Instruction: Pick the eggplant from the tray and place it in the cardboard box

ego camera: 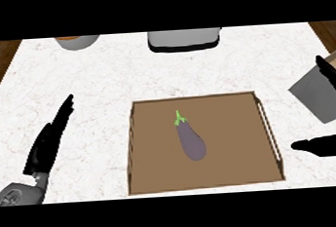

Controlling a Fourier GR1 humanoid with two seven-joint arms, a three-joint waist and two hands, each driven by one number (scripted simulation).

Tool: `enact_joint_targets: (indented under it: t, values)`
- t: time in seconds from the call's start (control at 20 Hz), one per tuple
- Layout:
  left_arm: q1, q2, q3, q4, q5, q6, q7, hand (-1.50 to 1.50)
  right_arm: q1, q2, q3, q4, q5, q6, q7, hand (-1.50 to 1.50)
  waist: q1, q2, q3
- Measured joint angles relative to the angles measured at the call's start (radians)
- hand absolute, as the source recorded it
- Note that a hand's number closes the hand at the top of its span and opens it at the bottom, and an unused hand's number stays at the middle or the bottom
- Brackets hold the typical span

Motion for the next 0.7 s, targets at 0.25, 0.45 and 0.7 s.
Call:
enact_joint_targets:
  t: [0.25,0.45,0.7]
  values:
    - [-0.022,-0.002,-0.007,0.018,-0.019,-0.011,-0.004,0.00,-0.034,-0.130,0.104,-0.172,0.118,0.105,0.208,-1.50,0.014,0.001,-0.004]
    - [-0.051,-0.017,-0.014,0.036,-0.034,-0.017,0.002,0.00,-0.114,-0.164,0.177,-0.318,0.124,0.214,0.472,-1.50,0.026,0.003,-0.005]
    - [-0.068,-0.021,-0.016,0.044,-0.045,-0.042,-0.006,0.00,-0.283,-0.107,0.272,-0.409,0.090,0.339,0.806,-1.50,0.051,0.006,-0.005]
